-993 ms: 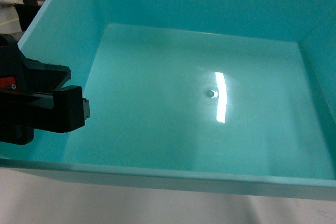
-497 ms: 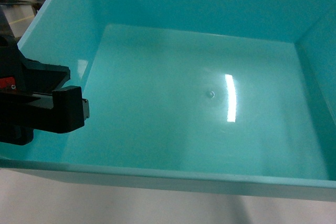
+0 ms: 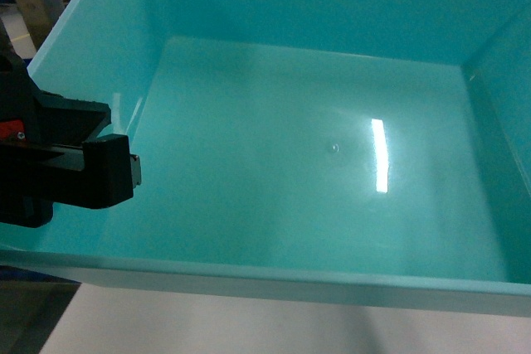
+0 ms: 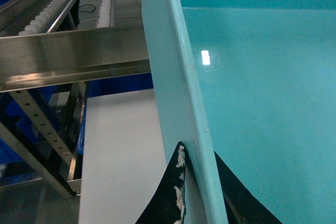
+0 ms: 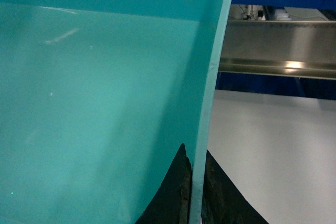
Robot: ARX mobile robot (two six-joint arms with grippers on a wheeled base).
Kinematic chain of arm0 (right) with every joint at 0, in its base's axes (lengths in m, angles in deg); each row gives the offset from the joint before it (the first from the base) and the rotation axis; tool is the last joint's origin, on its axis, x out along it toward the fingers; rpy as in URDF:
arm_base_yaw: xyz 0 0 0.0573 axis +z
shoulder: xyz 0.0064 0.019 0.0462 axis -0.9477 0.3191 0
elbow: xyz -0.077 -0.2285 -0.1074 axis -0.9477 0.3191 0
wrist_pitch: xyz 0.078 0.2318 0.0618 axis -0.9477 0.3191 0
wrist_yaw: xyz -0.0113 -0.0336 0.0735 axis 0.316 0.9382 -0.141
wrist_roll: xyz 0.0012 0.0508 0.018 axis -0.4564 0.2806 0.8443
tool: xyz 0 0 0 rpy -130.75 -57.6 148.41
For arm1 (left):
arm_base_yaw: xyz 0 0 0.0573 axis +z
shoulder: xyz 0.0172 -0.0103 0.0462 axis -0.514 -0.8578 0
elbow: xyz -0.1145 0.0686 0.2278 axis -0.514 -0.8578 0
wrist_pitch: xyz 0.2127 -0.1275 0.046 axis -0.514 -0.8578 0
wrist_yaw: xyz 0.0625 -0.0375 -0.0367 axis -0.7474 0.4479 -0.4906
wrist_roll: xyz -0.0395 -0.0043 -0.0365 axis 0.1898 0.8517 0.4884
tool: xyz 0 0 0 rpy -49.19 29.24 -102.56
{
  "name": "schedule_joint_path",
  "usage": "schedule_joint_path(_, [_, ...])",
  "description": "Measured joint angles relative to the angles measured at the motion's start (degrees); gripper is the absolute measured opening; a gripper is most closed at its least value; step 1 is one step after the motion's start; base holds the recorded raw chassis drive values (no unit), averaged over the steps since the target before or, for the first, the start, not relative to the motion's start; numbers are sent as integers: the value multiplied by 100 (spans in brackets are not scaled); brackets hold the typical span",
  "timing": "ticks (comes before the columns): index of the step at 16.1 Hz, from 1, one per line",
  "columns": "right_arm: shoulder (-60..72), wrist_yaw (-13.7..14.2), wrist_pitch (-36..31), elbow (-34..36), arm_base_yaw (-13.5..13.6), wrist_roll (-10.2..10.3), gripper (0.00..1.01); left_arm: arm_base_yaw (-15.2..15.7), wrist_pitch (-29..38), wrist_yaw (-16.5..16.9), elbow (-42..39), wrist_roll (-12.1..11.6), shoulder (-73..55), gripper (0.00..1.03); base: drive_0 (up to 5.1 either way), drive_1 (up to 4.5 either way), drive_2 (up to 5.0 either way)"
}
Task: Organize blue bins on left shelf correctly
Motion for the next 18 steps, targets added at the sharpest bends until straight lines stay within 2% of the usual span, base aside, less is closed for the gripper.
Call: schedule_joint_path(18, [0, -7, 20, 0, 0, 0, 3, 0, -9, 2, 0, -9, 0, 6, -481, 264, 264])
